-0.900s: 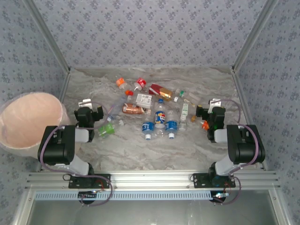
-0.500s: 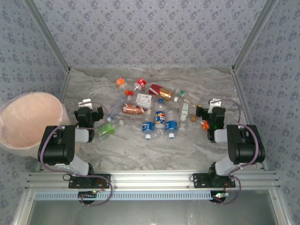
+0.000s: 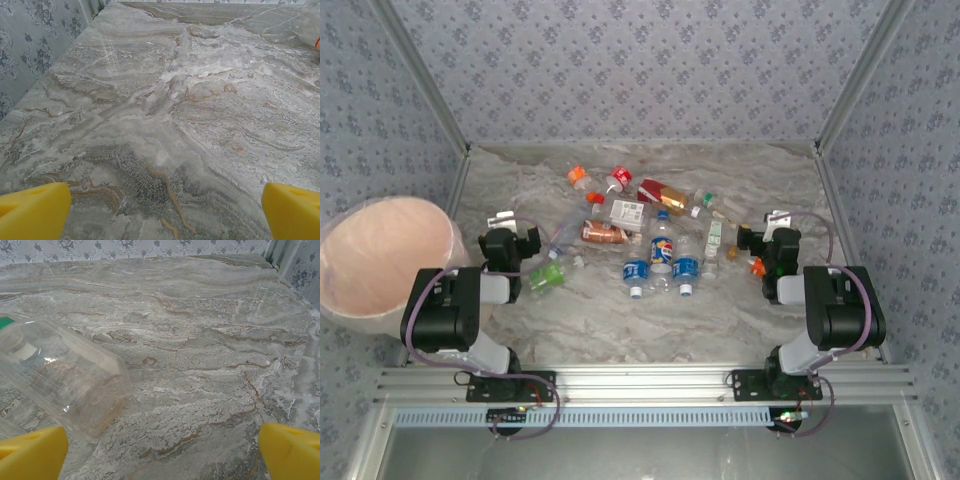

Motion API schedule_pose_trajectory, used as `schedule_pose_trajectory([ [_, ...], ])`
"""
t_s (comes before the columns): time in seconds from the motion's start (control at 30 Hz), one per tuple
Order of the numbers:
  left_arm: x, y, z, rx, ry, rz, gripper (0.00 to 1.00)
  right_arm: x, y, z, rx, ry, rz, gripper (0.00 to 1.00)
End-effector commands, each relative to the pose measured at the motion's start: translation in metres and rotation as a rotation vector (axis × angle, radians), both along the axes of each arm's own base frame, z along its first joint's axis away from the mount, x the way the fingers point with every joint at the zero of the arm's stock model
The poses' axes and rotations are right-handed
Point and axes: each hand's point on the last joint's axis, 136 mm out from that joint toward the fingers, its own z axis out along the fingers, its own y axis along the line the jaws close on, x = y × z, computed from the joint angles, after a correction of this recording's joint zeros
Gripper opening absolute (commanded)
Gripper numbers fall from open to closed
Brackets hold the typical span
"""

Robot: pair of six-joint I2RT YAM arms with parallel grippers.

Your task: Put the plastic bottles in the bin

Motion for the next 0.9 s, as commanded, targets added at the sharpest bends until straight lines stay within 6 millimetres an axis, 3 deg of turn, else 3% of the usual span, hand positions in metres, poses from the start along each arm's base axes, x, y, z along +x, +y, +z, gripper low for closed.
schedule_pose_trajectory([
  [0.0,0.005,0.000,0.016,-0.007,-0.058,0.006,0.98,0.001,-0.002,0.004,-0.001,-0.010,-0.005,1.00],
  [0.07,0.007,-0.002,0.025,-0.007,-0.034,-0.003,0.98,-0.002,-0.002,0.009,-0.001,-0.021,-0.006,1.00],
  [0.33,0.007,-0.012,0.065,0.039,-0.017,-0.007,0.98,-0.010,-0.007,0.060,-0.006,-0.067,-0.051,1.00],
  [0.47,0.007,-0.017,0.083,-0.009,-0.036,0.014,0.98,-0.015,-0.008,0.081,0.093,-0.062,-0.094,1.00],
  [0.57,0.007,-0.025,0.097,-0.070,-0.018,0.035,0.98,-0.024,-0.004,0.076,0.244,0.088,-0.150,1.00],
  [0.7,0.002,-0.047,0.110,-0.180,0.022,0.018,0.98,-0.068,-0.011,0.054,0.462,0.377,-0.400,1.00],
  [0.87,-0.008,-0.070,0.111,-0.359,0.071,-0.011,0.98,-0.111,-0.005,0.042,0.731,0.541,-0.600,1.00],
])
